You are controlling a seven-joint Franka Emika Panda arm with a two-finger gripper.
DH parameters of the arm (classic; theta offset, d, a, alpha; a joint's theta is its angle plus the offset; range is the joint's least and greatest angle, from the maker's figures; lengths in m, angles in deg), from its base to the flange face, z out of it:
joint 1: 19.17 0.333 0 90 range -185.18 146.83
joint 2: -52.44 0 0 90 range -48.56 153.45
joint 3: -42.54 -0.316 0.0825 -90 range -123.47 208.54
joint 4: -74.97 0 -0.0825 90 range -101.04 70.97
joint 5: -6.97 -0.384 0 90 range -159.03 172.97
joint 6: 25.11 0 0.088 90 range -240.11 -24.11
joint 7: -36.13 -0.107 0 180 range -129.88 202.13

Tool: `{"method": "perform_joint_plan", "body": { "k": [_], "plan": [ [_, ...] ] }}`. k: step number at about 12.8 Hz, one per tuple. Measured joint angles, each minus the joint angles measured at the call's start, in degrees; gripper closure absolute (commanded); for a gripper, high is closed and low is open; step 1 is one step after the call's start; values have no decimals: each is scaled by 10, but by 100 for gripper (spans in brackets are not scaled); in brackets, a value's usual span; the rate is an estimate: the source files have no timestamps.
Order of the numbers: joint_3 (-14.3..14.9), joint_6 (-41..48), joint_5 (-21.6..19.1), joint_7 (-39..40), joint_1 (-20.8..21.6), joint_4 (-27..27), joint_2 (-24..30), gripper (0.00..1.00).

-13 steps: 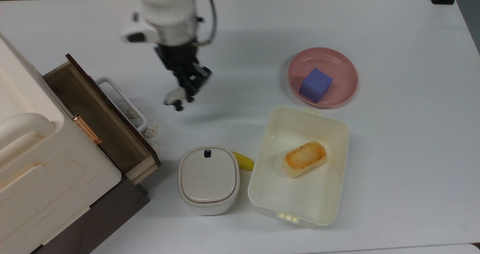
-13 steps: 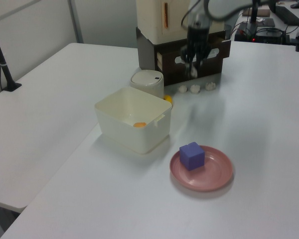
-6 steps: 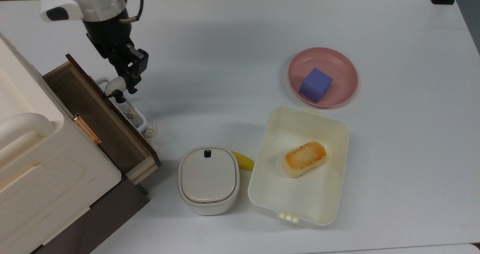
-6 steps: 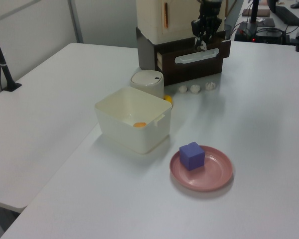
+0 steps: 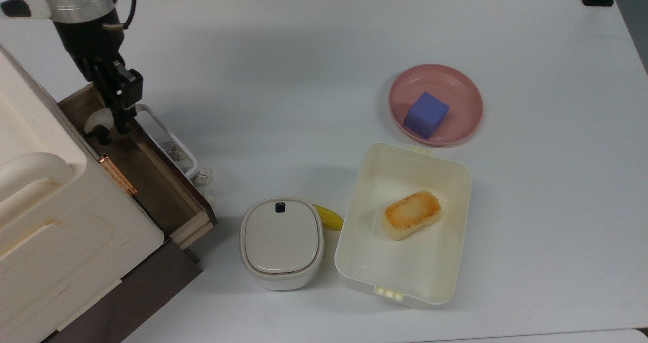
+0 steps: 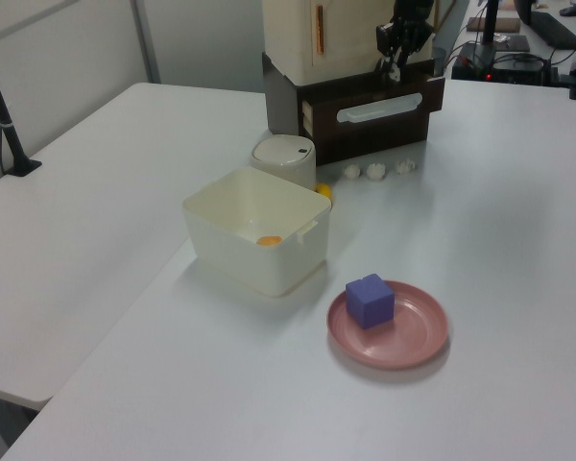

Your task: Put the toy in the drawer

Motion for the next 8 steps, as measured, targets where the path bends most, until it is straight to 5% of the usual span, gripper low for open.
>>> {"method": "perform_joint_plan", "body": {
  "k": [8],
  "plan": [
    [-7, -4, -1, -31, 2, 5, -12, 0]
  ]
}}
